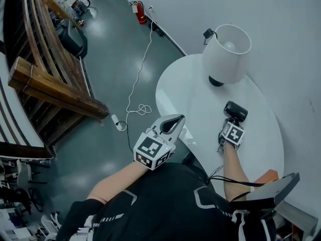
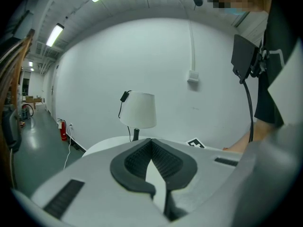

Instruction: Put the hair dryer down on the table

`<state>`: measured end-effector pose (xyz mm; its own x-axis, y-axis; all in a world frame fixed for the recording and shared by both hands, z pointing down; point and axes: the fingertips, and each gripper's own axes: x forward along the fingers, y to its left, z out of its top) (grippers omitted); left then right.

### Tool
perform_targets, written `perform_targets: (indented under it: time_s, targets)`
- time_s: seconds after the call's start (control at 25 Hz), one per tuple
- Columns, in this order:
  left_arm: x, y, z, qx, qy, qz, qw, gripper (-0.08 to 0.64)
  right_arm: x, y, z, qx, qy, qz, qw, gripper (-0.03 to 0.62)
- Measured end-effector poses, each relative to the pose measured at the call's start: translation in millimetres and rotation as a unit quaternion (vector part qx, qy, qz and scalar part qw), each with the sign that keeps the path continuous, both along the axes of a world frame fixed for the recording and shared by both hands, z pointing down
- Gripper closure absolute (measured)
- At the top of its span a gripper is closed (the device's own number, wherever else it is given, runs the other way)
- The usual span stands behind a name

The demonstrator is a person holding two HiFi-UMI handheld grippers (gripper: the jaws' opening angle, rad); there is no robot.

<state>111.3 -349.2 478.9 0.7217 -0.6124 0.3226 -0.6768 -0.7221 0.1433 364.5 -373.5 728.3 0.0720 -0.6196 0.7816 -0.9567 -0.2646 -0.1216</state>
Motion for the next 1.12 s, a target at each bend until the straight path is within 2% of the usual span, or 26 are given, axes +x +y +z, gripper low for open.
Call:
perform_targets:
  time_s: [0.2, 0.64, 1.12]
  targets:
    - [-4, -7, 4, -0.006, -0.007, -0.012, 0.9999, 0.555, 4, -8, 4, -0.010, -0.001, 0.003, 1.000, 0.325]
    - [-1, -17, 8, -0.011, -0.008, -0.011, 0.9998, 0.555, 4, -10, 9, -0.039, 0.011, 0.009, 0.999, 0.324]
    - [-13, -18, 8, -0.011, -0.002, 0.006, 0.9999, 0.555, 3, -11, 9, -0.034, 0.012, 0.003, 0.999, 0.324]
